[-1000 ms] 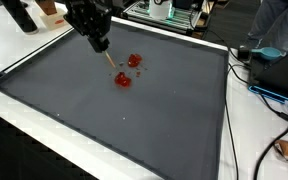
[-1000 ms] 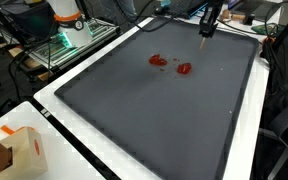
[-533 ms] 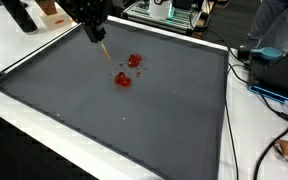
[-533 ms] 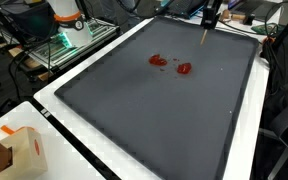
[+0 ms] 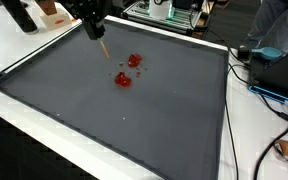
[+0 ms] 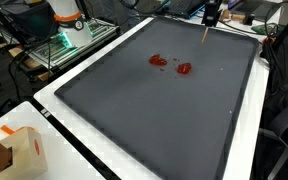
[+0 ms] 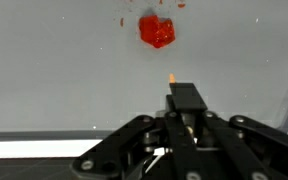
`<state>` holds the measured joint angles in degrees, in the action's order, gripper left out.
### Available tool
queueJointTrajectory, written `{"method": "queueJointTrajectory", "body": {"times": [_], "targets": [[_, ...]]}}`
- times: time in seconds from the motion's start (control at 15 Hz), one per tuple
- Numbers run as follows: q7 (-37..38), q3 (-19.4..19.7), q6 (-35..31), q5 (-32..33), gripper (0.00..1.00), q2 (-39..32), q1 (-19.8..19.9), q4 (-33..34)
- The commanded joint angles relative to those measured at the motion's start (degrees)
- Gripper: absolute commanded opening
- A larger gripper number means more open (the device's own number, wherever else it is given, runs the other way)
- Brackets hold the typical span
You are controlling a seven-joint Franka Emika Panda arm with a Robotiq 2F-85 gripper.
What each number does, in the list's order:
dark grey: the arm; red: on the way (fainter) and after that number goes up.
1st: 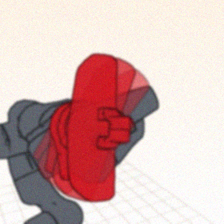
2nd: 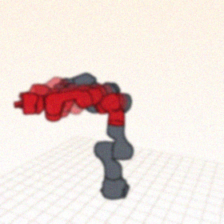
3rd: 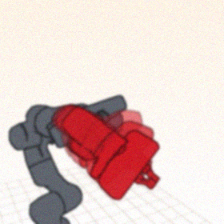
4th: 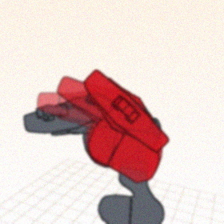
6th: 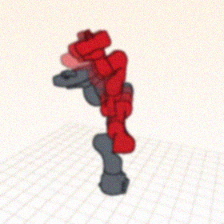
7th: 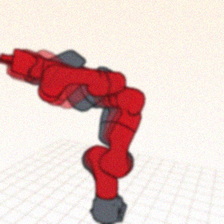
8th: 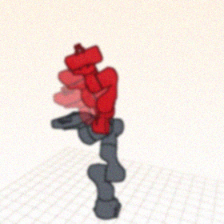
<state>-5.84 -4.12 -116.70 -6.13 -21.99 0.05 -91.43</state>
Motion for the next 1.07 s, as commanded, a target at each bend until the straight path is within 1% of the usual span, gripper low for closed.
{"method": "queueJointTrajectory", "body": {"times": [0.0, 0.47, 0.53, 0.6, 0.67, 1.0], "targets": [[-0.05, 0.34, 0.2, -0.12, 0.13, -0.02, -0.3, 0.16], [-0.05, 0.34, 0.2, -0.12, 0.13, -0.03, -0.3, 0.16], [-0.05, 0.34, 0.19, -0.12, 0.03, -0.03, -0.3, 0.16], [2.04, 1.01, -0.49, 1.88, 0.03, -0.22, -1.15, 0.02], [2.51, 1.09, 0.14, 2.39, 0.03, -0.32, -1.4, 0.14], [11.9, 3.19, 0.44, 9.56, 0.03, -1.54, -4.18, 0.55]]}}
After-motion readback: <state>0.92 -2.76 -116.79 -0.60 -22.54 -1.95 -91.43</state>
